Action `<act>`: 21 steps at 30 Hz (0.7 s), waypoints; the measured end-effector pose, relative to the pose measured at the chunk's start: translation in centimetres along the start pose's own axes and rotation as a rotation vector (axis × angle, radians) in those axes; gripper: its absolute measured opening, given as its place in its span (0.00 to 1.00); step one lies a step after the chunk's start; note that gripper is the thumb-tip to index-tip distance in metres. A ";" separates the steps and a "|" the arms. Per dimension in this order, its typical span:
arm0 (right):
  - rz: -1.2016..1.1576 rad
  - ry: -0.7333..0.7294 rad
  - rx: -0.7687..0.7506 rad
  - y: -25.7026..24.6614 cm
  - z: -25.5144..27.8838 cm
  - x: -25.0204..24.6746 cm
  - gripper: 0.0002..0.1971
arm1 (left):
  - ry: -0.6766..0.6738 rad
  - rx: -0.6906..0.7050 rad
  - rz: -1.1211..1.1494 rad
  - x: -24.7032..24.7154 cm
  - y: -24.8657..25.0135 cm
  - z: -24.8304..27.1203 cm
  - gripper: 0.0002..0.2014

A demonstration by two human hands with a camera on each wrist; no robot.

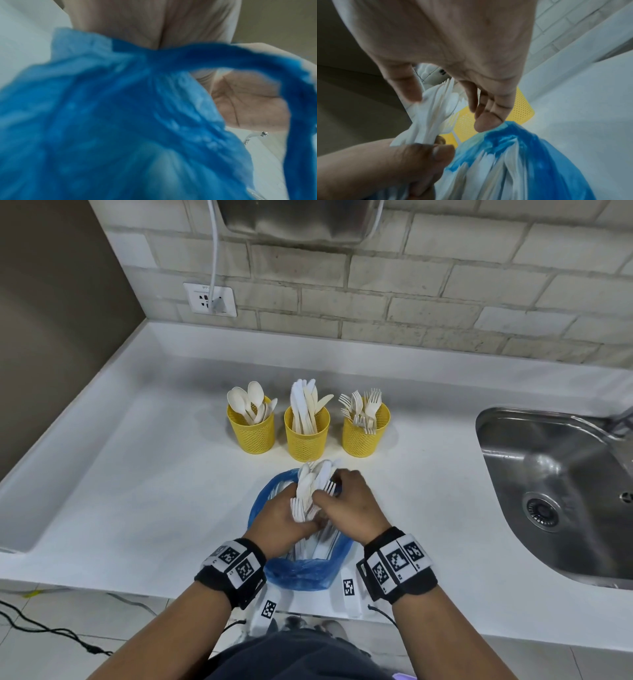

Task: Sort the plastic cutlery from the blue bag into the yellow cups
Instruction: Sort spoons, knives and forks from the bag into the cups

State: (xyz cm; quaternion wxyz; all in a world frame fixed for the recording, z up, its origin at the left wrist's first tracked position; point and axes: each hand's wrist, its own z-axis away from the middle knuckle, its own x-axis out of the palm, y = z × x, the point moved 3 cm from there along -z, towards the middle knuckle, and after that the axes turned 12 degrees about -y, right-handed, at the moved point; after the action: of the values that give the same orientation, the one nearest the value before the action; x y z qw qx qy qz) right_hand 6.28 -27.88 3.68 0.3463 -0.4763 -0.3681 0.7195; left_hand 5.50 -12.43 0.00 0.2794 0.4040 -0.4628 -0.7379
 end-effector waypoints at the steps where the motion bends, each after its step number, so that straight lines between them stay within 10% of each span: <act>1: -0.023 0.052 0.002 -0.1 -0.1 -0.4 0.31 | 0.014 0.006 0.003 -0.2 0.1 0.1 0.23; 4: -0.014 0.127 -0.122 -1.8 0.0 -1.4 0.40 | 0.002 0.016 -0.015 -0.3 0.5 0.0 0.20; 12: 0.223 0.223 -0.436 -4.4 -0.3 0.0 0.16 | 0.100 0.086 -0.007 -0.3 2.4 -0.5 0.18; 21: -0.243 0.027 -0.311 -3.7 0.3 -0.9 0.29 | 0.238 0.142 0.184 -2.6 3.4 -0.7 0.20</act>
State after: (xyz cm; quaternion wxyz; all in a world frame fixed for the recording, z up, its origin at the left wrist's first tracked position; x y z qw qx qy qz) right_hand 6.80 -26.95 7.33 0.3578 -0.4858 -0.5251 0.6001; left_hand 7.58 -12.09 3.80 0.3694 0.4633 -0.5126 -0.6215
